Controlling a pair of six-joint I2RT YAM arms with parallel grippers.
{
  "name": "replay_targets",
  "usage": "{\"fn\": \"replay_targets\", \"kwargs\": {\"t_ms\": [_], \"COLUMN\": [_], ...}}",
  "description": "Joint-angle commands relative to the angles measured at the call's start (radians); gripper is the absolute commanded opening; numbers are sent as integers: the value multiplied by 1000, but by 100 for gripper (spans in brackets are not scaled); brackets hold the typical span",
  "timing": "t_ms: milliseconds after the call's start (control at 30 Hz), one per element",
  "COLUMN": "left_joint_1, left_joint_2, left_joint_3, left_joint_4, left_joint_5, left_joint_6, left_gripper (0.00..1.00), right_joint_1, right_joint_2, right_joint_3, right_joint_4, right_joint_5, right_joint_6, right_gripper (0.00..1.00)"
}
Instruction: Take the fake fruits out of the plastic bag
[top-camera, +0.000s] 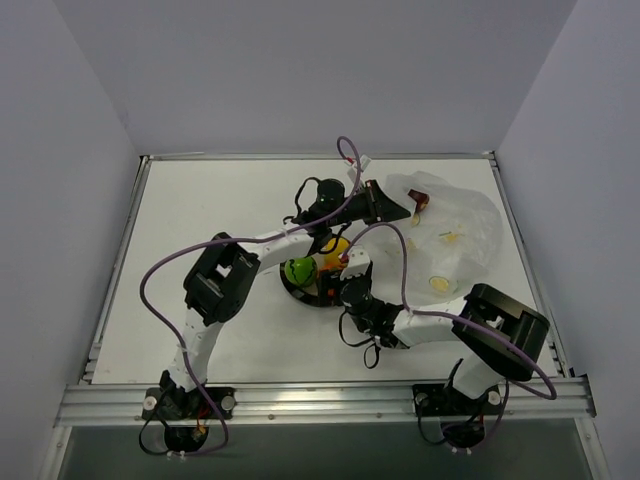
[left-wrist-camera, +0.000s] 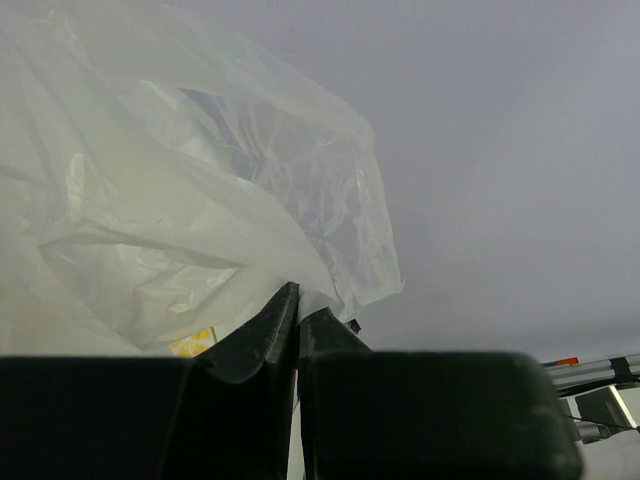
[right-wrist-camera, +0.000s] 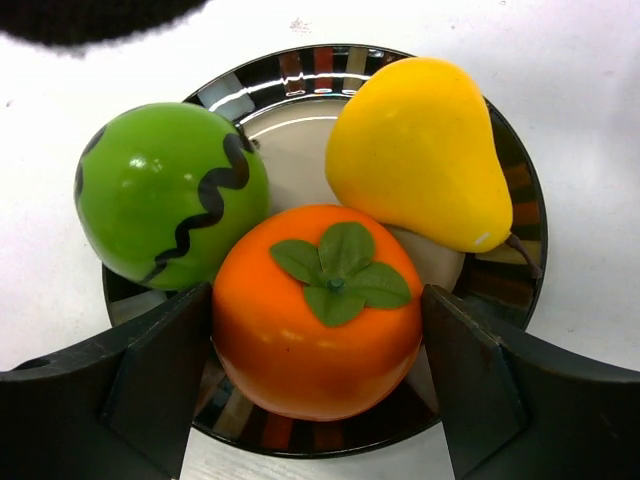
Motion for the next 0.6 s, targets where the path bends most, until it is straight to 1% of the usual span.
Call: {"fn": "replay_targets", "kwargs": {"t_ms": [0,33,67,133,167,200,233,267,433,500,567], "left_joint_1": [9,9,9,9,9,9,9,11,14,14,14], "left_joint_2": [-93,-95,-95,-90,-90,-90,-90,-90,-93,-93,-92], "left_joint_3": [3,3,3,8,9,14,15,18,28,29,28], "left_joint_4": [67,67,67,70,72,72,70,70,55,56,58], "left_joint_5": [15,15,15,15,15,15,17,17,15,12,8], "left_joint_6": [-7,-7,-7,-10,-11,-11,-11,-11,-4,-4,-5], "left_gripper": [3,2,2,2,2,2,2,2,2,2,2], "right_joint_1": [32,50,61,92,103,110,113,120,118,106,95], "right_joint_2": [23,12,2,-41,-58,-95,-115,-138,-313,-357,-359], "right_joint_3": [31,31,31,30,30,30,31,31,18,11,5], "right_joint_4": [58,50,29,0,-32,-49,-69,-110,-212,-230,-226], "right_joint_5": [89,106,112,146,157,166,174,183,186,168,166], "right_joint_6": [-37,-37,-34,-27,-25,-21,-19,-16,1,-8,-10], "right_gripper": [44,50,60,69,76,79,80,84,91,91,88]}}
